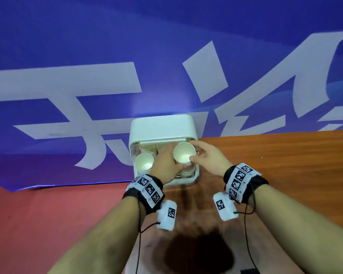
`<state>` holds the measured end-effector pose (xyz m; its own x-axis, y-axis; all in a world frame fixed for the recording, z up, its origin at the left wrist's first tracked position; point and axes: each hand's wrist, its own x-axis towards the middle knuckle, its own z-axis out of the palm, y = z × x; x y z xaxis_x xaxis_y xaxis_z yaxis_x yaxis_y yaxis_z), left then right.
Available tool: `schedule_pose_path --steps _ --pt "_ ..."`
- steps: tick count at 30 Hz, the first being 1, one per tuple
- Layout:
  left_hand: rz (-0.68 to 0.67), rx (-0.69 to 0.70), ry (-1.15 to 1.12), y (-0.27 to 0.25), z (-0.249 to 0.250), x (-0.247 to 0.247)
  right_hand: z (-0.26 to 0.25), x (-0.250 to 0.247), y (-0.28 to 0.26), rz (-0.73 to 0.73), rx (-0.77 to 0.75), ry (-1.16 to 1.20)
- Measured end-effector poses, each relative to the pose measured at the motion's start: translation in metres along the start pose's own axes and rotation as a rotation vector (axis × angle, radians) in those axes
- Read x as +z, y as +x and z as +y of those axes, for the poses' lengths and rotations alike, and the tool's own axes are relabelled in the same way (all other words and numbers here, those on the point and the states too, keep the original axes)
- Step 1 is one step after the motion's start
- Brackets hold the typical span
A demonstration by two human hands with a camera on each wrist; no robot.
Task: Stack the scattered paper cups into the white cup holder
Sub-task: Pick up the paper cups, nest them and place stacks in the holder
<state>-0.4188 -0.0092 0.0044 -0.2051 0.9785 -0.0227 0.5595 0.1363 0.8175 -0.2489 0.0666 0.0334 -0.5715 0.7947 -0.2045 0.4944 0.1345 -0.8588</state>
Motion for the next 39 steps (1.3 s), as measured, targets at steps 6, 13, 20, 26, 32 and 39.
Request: schedule_pose_path --steps 6,13,20,26,32,39 --pt "-0.004 0.017 0.038 0.002 -0.010 0.011 0.022 0.006 0.010 -0.023 0.047 0.010" --pt "0.002 0.018 0.374 0.014 -0.029 0.028 0.048 0.009 0.021 -0.064 0.079 -0.027" --pt "0.000 -0.014 0.583 0.018 -0.039 0.041 0.069 0.021 0.030 -0.118 0.055 -0.089" --pt "-0.051 -0.075 0.624 0.018 -0.033 0.043 0.078 0.019 0.034 -0.091 0.043 -0.121" --pt "-0.045 -0.108 0.608 0.018 -0.029 0.043 0.086 0.024 0.036 -0.107 0.047 -0.108" --pt "-0.025 -0.128 0.599 0.014 -0.026 0.046 0.088 0.028 0.031 -0.098 0.057 -0.107"
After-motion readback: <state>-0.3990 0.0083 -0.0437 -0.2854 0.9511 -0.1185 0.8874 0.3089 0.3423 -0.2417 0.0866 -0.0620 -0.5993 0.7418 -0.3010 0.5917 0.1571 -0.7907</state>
